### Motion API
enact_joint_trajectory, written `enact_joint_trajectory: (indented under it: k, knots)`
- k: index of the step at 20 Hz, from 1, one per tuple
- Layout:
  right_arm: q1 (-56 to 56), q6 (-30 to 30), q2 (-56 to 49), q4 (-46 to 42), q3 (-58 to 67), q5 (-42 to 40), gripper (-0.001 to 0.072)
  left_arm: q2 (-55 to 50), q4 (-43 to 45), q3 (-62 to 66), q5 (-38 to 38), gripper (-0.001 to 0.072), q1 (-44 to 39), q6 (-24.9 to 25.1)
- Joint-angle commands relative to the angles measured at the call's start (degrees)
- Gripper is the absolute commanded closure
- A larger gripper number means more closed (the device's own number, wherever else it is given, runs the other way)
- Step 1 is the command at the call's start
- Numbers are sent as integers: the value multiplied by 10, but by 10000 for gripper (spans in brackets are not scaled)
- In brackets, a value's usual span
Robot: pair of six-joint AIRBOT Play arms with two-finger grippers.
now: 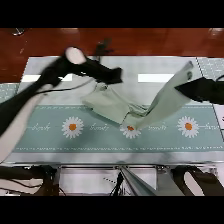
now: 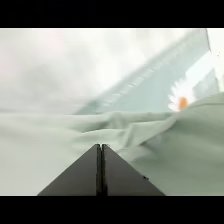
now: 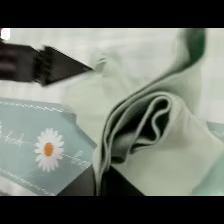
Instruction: Fold the shirts.
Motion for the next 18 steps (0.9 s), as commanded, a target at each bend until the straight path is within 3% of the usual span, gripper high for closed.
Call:
enact_joint_trajectory:
  k: [1, 5, 8, 12, 16, 17, 18]
  knots:
    - [131, -3, -94, 20, 32, -106, 695, 192, 23, -160, -12, 682, 139, 41]
    - [282, -3, -303, 19, 148, -195, 694, 436, 23, -370, 9, 682, 225, 55]
    - [353, -5, -466, 14, 256, -214, 694, 553, 23, -466, 18, 682, 237, 53]
    - [374, 25, -603, 19, 348, -206, 694, 607, 21, -512, 16, 682, 237, 39]
    - [374, 51, -642, 34, 366, -212, 691, 602, 21, -512, 14, 681, 237, 40]
    - [374, 54, -644, 38, 366, -214, 590, 600, 21, -513, 17, 681, 237, 40]
    - [374, 53, -645, 52, 366, -210, 295, 596, 21, -513, 21, 682, 237, 40]
